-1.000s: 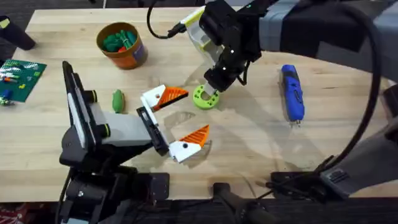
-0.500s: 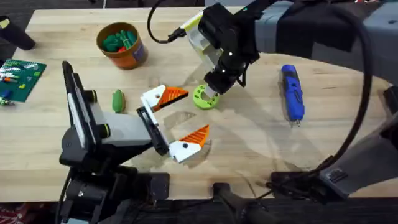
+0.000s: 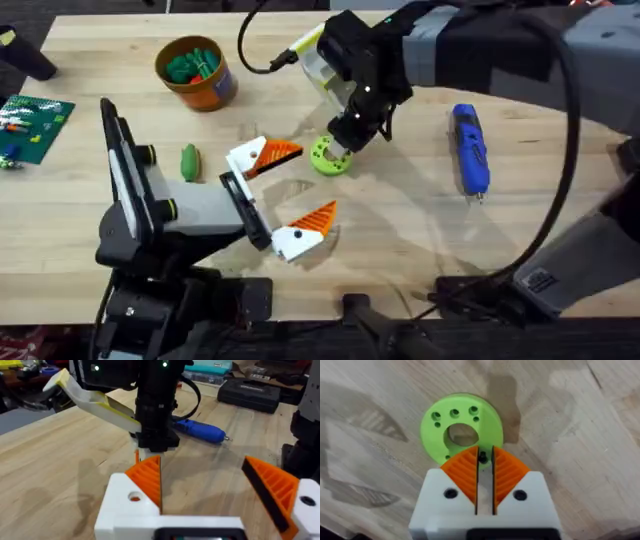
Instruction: Pick up the gripper from the table and insert it into the empty holder that is missing its gripper. Then pick up a screw, insert it into the mounting hole, and use the screwdriver to tighten it. Finally, clean up the table by picking up the vegetable and placing it into the bucket.
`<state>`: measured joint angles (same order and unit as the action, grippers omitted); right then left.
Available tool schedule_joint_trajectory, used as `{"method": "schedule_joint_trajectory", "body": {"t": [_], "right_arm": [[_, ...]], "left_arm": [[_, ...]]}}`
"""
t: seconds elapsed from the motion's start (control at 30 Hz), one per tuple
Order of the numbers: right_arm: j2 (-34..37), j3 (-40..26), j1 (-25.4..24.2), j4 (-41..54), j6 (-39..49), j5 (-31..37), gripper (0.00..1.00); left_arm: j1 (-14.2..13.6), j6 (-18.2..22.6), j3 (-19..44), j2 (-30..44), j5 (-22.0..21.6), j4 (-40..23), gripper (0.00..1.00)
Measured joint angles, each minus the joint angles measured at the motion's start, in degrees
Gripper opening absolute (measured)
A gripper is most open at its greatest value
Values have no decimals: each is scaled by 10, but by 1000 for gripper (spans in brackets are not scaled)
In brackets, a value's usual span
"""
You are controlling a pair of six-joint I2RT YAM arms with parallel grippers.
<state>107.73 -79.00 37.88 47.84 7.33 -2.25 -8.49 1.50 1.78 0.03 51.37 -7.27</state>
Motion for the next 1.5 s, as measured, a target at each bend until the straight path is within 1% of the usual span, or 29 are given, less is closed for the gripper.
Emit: {"method": "schedule_joint_trajectory", "body": {"t": [1.4, 1.47, 1.5], "right_arm": [[0, 0, 7, 6, 7, 10, 166], [0, 0, 7, 6, 8, 10, 140], [0, 0, 7, 7, 10, 10, 90]], "left_arm": [[0, 0, 0, 0, 0, 0, 990], [0, 0, 0, 0, 0, 0, 990], [0, 0, 0, 0, 0, 0, 990]]}}
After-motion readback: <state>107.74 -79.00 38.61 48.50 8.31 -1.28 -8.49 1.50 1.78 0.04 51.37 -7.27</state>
